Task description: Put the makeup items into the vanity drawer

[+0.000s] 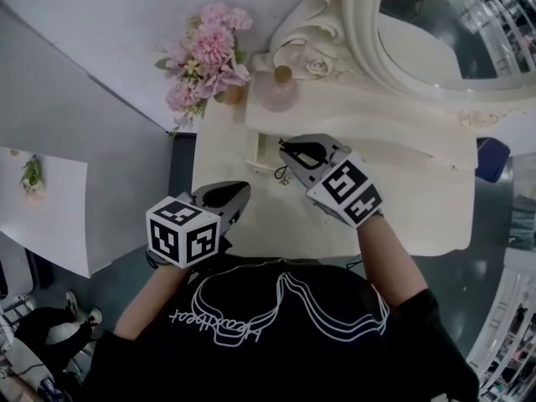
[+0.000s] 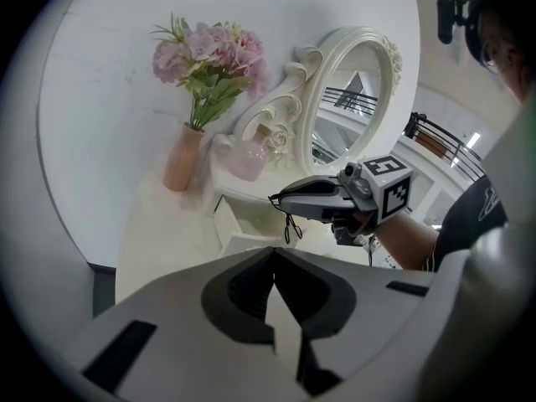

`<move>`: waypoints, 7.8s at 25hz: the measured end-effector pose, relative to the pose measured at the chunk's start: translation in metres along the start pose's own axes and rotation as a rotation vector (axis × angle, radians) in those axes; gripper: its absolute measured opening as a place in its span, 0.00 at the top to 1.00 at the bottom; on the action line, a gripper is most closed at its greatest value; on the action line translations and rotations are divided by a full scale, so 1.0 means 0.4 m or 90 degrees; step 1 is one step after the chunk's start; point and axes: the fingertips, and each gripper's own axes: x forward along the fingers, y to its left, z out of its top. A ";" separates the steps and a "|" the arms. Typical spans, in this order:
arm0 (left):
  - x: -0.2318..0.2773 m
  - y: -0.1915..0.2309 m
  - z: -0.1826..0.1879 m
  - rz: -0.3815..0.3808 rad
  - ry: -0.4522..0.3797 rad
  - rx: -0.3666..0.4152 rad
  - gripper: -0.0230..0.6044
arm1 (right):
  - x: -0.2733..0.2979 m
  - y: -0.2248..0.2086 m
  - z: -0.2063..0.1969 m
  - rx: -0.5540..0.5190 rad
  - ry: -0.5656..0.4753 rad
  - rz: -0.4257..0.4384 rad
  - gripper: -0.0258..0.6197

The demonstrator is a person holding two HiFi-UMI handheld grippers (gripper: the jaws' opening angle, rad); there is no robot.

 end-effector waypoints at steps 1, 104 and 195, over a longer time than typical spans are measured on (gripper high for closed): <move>0.001 0.005 0.000 0.000 0.000 -0.001 0.96 | 0.008 -0.001 -0.005 0.002 0.003 0.003 0.92; 0.145 -0.230 -0.046 -0.069 0.081 0.106 0.96 | -0.355 0.047 -0.635 0.325 0.088 -0.287 0.71; -0.071 -0.170 0.002 -0.010 -0.088 0.049 0.96 | -0.264 0.122 -0.088 0.287 -0.192 -0.042 0.78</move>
